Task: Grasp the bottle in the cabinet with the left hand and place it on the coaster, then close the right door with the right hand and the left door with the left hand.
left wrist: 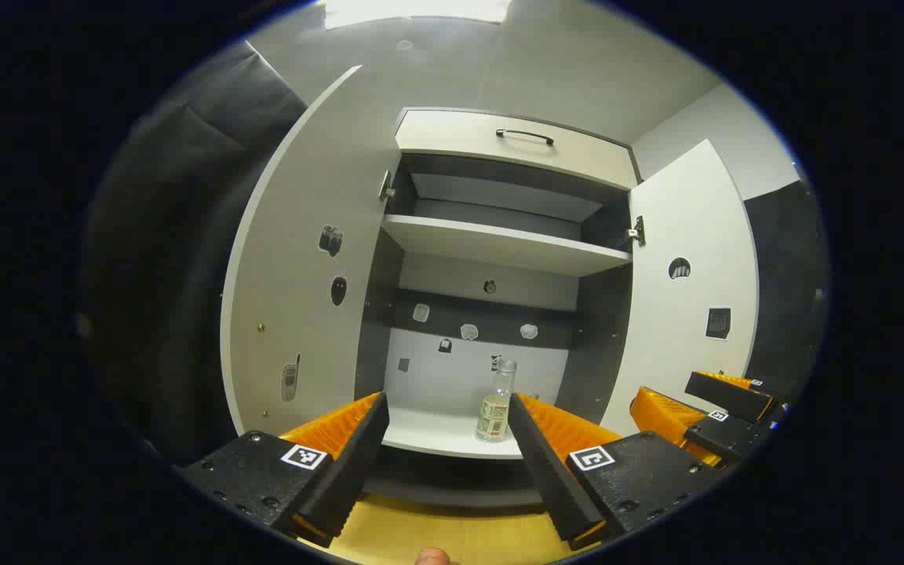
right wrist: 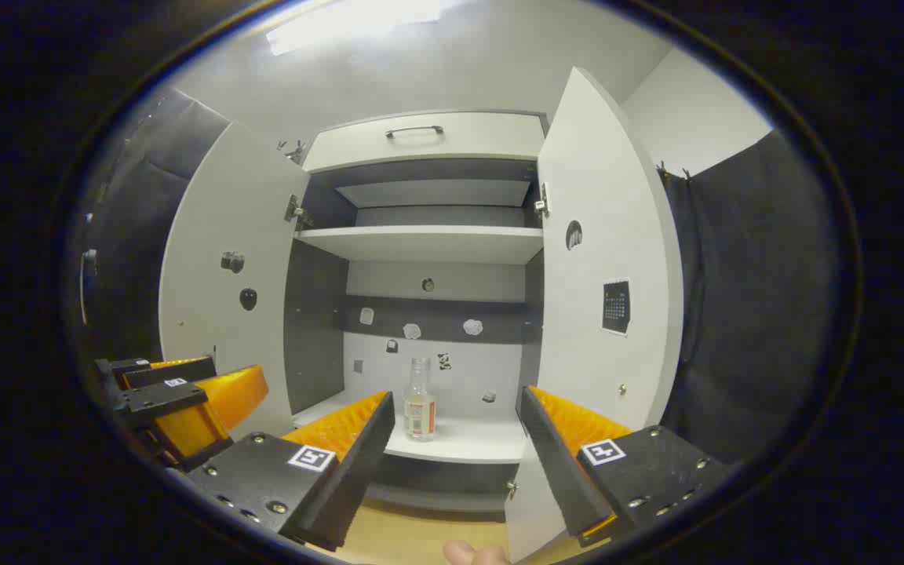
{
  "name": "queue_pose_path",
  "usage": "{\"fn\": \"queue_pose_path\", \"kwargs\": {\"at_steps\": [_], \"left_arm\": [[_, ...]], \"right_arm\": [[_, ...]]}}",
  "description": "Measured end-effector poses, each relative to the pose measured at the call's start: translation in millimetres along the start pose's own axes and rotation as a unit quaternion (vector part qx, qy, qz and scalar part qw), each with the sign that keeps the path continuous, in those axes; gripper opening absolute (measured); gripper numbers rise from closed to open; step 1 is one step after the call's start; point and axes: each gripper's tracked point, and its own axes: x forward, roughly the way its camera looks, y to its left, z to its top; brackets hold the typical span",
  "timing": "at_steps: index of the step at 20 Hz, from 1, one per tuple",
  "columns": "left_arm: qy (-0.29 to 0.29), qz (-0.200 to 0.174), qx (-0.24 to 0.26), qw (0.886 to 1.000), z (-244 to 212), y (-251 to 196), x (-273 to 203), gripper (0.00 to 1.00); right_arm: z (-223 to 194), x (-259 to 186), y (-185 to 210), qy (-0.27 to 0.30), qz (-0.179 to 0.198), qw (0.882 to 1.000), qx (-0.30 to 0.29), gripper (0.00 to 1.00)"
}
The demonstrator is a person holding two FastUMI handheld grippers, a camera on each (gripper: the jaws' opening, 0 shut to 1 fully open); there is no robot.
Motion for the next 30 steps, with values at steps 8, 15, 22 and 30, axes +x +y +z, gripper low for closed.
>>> {"fn": "queue_pose_path", "kwargs": {"at_steps": [8,15,22,30], "left_arm": [[0.005,-0.003,0.007,1.0,-4.2,-11.2,0.5,0.96],[0.008,-0.011,0.015,1.0,-8.7,-18.9,1.3,1.0],[0.025,-0.031,0.022,0.999,-23.8,-30.8,16.6,0.96],[0.074,-0.078,0.014,0.994,-68.9,-66.2,89.0,0.96]], "right_arm": [[1.8,-2.7,-3.1,-0.004,0.006,1.0,0.004,0.98],[2.8,-6.2,-11.2,-0.009,-0.002,1.0,0.005,0.98],[6.5,-10.5,-13.6,-0.013,-0.006,1.0,0.005,0.98],[18.1,-26.5,-34.1,-0.024,-0.037,0.999,0.01,0.98]]}}
